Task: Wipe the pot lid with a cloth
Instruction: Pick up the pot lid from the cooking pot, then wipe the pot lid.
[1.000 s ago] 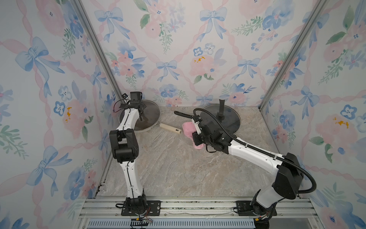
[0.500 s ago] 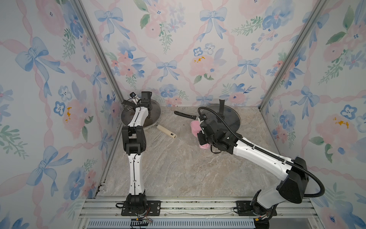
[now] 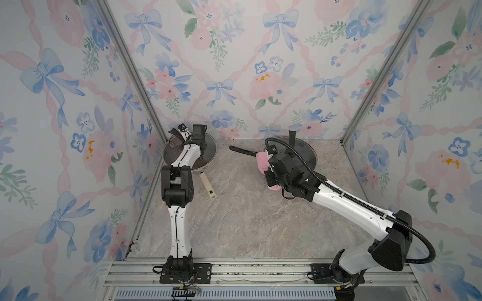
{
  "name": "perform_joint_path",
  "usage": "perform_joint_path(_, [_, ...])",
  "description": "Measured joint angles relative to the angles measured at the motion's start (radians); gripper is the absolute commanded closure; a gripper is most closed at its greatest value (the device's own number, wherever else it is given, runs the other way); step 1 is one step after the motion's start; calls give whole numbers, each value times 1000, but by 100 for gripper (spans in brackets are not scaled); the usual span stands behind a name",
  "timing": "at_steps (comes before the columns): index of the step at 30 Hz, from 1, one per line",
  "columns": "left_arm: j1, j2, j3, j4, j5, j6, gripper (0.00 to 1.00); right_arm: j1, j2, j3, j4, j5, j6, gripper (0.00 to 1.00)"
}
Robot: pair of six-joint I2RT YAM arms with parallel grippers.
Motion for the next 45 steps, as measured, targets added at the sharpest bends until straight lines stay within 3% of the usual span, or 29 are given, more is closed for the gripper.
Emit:
perform_joint_path(6, [15,-154,-228,90,131,80,81,-40,-16,0,50,-2,-42,88])
perform_joint_path(16, [32,-258,-323,105,269,177,89,-98,-18,-14,148,-89,-54,89])
perform_joint_path(18, [32,-317,-352,82,301,186,94,-124,-18,-14,182,-121,-47,89])
perform_joint_path(25, [50,-594,-418,45,452,174,92,-211,-3,-13,312,-254,19,89])
perform_joint_path(32, [96,-775,-480,91,879,-2,94,-335,100,14,491,-485,219,89])
perform_joint_path(37, [20,-814,-666,277,1155,-222,93,-394,214,31,689,-665,447,90])
perform_joint_path(45, [-97,-813,-732,436,1273,-414,93,-352,389,70,917,-844,725,91])
